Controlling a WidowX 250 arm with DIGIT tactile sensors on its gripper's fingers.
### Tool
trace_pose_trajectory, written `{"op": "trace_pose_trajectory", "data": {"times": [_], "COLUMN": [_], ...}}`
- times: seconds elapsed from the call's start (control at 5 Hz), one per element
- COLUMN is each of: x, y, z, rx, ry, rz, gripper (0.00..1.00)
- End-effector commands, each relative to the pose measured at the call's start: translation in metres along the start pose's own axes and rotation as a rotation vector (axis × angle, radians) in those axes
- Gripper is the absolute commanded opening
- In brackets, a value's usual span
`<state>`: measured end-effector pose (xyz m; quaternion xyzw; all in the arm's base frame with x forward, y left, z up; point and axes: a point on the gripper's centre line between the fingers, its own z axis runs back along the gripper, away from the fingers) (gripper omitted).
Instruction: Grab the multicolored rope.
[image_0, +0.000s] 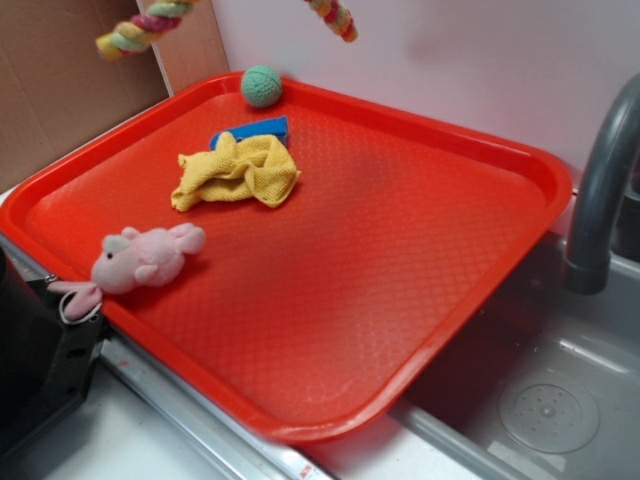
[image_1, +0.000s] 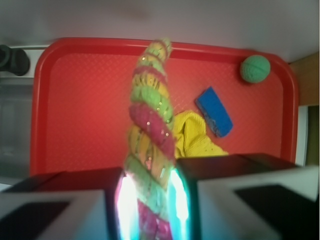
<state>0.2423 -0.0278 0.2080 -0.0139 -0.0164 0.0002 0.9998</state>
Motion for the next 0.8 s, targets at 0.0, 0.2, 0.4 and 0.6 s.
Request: {"op": "trace_pose_trajectory", "data": {"times": [0.0,0.2,0.4,0.6], "x": [-0.016,-0.014,-0.014,-0.014], "y": [-0.003,-0.011,-0.012,-0.011], "z": [0.004,-0.003,-0.005,-0.01], "rx": [0.082,0.1,0.068,0.052], "ry": [-0.112,-0.111,-0.111,-0.102], "rz": [0.272,0.276,0.223,0.221], "gripper": [0.0,0.0,0.0,0.0]}}
